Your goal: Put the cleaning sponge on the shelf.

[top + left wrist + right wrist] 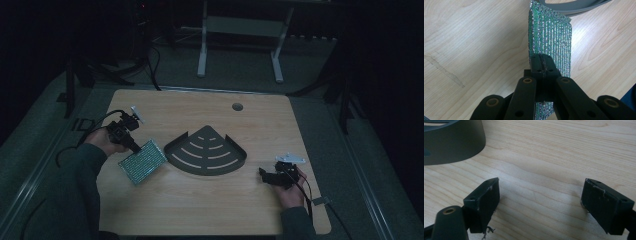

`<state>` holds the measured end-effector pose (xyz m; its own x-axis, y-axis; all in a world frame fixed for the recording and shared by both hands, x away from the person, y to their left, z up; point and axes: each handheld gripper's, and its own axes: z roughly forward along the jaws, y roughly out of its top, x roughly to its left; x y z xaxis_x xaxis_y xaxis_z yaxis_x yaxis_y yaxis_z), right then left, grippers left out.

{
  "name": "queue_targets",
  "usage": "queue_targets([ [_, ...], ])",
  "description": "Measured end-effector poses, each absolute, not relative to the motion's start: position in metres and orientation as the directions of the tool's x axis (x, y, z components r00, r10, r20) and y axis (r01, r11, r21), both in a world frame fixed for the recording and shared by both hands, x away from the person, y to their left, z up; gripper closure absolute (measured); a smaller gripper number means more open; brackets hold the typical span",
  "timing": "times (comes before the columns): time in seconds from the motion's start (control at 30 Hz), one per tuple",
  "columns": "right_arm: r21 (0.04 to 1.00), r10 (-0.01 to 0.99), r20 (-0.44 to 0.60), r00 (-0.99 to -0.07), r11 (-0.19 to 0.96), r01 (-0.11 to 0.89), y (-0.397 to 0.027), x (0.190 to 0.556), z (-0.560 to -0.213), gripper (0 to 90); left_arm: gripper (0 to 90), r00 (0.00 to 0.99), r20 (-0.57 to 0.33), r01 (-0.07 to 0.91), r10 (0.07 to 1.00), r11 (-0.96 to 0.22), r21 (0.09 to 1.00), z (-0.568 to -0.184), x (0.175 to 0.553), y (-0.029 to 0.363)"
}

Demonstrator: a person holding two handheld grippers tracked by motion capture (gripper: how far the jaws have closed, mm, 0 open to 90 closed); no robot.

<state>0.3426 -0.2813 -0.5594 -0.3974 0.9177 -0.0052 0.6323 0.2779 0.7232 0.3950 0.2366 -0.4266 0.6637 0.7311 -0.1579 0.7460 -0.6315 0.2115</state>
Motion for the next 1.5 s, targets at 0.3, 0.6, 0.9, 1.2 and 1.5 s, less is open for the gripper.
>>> queue_targets([
  [0.3,0.723,0.918,-0.005,-0.397,0.278,0.632,-0.281,0.343,-0.559,14.9,90.0,0.663,-0.157,0.745,0.732,-0.624,0.236,-0.416,0.399,0.235],
  [0.6,0.723,0.918,-0.006,-0.398,0.278,0.632,-0.281,0.343,-0.559,15.0,90.0,0.67,-0.153,0.737,0.727,-0.625,0.256,-0.407,0.402,0.23],
  [0.9,0.723,0.917,-0.006,-0.398,0.279,0.632,-0.281,0.343,-0.559,14.9,90.0,0.678,-0.152,0.729,0.719,-0.632,0.263,-0.402,0.409,0.221],
  [1.2,0.723,0.917,-0.006,-0.398,0.279,0.632,-0.281,0.343,-0.559,15.0,90.0,0.693,-0.145,0.714,0.706,-0.647,0.267,-0.398,0.412,0.215],
  [1.5,0.723,0.917,-0.006,-0.399,0.279,0.631,-0.281,0.343,-0.559,14.9,90.0,0.705,-0.13,0.702,0.697,-0.662,0.263,-0.391,0.418,0.206],
])
